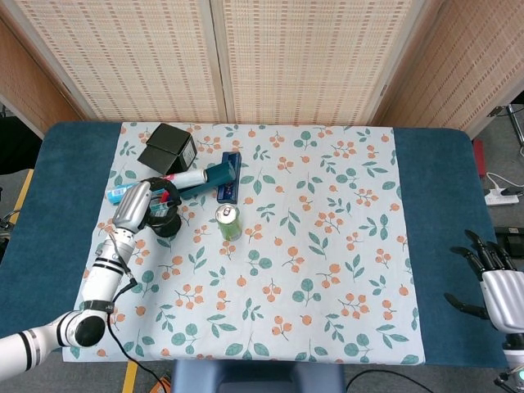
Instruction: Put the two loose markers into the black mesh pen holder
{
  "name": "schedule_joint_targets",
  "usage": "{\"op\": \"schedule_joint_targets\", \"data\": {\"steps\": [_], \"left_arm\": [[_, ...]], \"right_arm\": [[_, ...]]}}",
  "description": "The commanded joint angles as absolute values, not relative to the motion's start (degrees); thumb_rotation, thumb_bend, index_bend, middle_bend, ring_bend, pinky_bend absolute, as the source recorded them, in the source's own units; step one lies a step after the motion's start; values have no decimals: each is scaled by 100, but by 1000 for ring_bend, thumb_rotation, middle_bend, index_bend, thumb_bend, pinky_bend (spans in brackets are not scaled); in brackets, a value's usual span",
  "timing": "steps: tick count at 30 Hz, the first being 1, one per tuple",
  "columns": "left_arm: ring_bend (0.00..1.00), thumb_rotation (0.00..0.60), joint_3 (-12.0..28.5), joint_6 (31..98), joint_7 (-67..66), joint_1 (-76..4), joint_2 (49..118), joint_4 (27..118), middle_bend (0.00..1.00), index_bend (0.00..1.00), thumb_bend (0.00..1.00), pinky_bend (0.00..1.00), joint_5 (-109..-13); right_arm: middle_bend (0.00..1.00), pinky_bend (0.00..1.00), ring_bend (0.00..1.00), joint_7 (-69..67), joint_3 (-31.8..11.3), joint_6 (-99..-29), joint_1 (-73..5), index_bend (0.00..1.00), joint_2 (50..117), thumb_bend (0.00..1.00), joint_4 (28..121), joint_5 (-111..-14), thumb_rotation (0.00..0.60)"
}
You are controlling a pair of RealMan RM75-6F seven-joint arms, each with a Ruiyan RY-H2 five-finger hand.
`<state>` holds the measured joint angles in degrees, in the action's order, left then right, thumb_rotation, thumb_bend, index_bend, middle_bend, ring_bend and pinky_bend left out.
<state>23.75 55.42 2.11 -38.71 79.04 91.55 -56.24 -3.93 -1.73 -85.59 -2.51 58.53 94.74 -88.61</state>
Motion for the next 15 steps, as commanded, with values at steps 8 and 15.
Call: {"op": "schedule_joint_targets", "data": {"steps": [8, 15], "left_arm": [[266, 600, 2270, 5337, 692, -4000, 8150, 8585, 536, 454, 340, 228, -5634], [238, 600, 2180, 5311, 788, -4026, 8152, 8419, 448, 363, 341, 221, -5763]], "right_arm": [[35, 118, 177, -329, -175, -8534, -262, 257, 5868, 57, 9503, -8841, 600], [35, 118, 178, -352, -171, -8545, -257, 255, 5862, 57, 9497, -8855, 600]]}}
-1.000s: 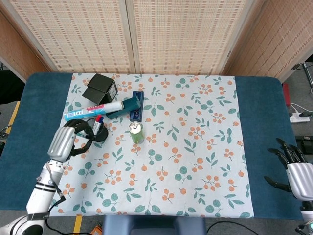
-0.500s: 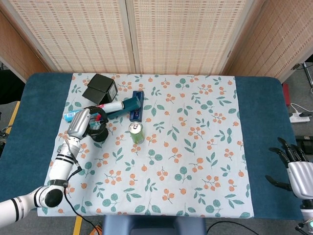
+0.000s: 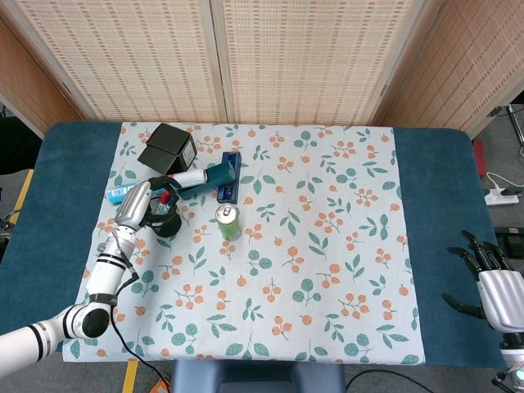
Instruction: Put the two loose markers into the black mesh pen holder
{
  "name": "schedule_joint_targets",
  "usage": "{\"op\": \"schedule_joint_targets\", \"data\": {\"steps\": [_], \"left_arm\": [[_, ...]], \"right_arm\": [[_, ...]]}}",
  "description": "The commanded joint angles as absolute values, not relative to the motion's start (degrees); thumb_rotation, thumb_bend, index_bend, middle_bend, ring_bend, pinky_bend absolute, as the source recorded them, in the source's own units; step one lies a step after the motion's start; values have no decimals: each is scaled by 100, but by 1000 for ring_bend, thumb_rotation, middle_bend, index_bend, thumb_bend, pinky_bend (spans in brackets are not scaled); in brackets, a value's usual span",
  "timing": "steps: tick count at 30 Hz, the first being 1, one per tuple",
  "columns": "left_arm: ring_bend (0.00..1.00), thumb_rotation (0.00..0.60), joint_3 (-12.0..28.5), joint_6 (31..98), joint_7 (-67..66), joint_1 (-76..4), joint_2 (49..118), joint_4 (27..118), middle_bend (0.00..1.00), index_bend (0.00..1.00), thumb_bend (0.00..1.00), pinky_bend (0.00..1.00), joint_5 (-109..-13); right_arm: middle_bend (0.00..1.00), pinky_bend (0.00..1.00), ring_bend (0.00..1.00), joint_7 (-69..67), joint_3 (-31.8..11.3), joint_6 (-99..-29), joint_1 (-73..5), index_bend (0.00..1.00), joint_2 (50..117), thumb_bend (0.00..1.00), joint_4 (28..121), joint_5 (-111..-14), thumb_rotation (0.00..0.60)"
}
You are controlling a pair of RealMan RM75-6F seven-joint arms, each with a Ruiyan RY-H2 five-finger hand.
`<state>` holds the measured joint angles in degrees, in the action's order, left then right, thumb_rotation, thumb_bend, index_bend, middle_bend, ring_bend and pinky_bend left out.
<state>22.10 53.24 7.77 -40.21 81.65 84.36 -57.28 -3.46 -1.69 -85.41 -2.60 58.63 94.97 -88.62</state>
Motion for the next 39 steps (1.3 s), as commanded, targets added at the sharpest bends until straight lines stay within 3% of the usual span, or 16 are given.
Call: {"op": "schedule_joint_targets", "data": {"steps": [1, 8, 14, 18, 20, 22, 26, 39], "left_arm": [[232, 600, 2160, 5310, 772, -4025, 8135, 8420, 434, 350, 341, 219, -5781], [165, 600, 1751, 5847, -187, -3927, 7932, 8632, 278, 227, 341, 193, -6222], [151, 600, 724, 8378, -2262, -2936, 7699, 9423, 248, 209, 342, 199, -8189], [120, 600, 319, 9179, -2836, -2490, 7763, 9352, 202, 196, 346, 197, -8864], [85, 600, -426, 9614, -2976, -1704, 7596, 9337, 147, 163, 347, 186, -8925], [67, 600, -652, 9579, -2732, -1418, 7414, 9362, 124, 140, 348, 176, -8757], [53, 600, -718, 9312, -2039, -1147, 7294, 9169, 101, 121, 347, 165, -8344], [34, 600, -438, 8835, -1682, -967, 7336, 8697, 65, 58, 349, 147, -8104]], "right_arm": [[35, 118, 178, -359, -172, -8547, -256, 255, 5860, 57, 9496, -8855, 600], [36, 118, 177, -366, -163, -8559, -257, 255, 5858, 57, 9499, -8896, 600], [35, 118, 177, -391, -141, -8576, -261, 254, 5856, 57, 9504, -8971, 600], [36, 118, 177, -395, -126, -8572, -269, 251, 5858, 58, 9505, -9012, 600], [36, 118, 178, -377, -78, -8570, -286, 250, 5855, 58, 9549, -9141, 600], [35, 118, 177, -355, -56, -8615, -274, 251, 5844, 57, 9587, -9216, 600], [36, 118, 177, -288, -28, -8675, -249, 250, 5837, 57, 9640, -9285, 600], [35, 118, 178, -169, -13, -8609, -283, 252, 5860, 57, 9688, -9285, 600]]}}
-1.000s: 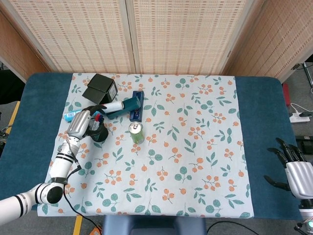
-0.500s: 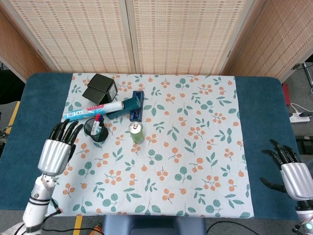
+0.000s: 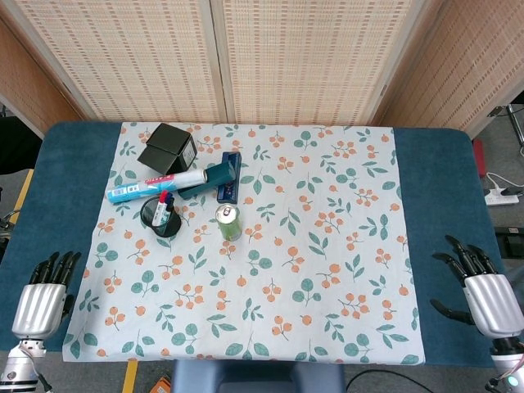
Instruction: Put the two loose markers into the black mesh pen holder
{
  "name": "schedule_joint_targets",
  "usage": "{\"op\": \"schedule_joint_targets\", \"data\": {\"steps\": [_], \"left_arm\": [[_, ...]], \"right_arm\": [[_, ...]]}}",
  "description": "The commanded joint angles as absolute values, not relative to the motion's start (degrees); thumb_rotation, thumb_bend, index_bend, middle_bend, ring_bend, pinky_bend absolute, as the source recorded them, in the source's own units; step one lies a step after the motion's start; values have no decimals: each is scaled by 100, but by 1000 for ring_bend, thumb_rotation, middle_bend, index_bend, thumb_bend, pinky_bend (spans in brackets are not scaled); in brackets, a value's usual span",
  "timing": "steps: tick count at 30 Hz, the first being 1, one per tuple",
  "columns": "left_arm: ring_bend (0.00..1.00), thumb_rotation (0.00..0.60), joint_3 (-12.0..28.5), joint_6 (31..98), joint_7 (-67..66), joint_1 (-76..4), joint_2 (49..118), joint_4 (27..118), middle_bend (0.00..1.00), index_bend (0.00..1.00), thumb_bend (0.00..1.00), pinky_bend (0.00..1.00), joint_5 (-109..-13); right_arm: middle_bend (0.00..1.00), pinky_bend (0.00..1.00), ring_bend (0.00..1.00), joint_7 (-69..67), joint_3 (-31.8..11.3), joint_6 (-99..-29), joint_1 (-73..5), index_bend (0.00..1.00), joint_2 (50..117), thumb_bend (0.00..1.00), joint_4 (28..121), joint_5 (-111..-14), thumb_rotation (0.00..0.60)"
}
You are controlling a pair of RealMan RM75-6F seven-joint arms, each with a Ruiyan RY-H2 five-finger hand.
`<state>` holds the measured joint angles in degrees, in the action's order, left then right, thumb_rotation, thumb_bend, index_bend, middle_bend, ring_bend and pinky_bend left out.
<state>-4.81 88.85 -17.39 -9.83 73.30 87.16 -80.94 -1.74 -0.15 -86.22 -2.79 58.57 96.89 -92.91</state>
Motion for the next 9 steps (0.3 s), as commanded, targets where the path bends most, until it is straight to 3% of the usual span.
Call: {"op": "schedule_joint_targets", "data": {"steps": [1, 9], "left_arm": [[34, 600, -416, 8819, -1654, -963, 7345, 8683, 65, 58, 348, 147, -8107], [34, 600, -286, 8601, -1670, -924, 7364, 8598, 68, 59, 348, 147, -8038]], "right_arm": [[35, 118, 178, -161, -13, -8598, -287, 252, 5862, 57, 9688, -9278, 600], [35, 118, 178, -101, -26, -8461, -345, 252, 5898, 57, 9669, -9187, 600]]}}
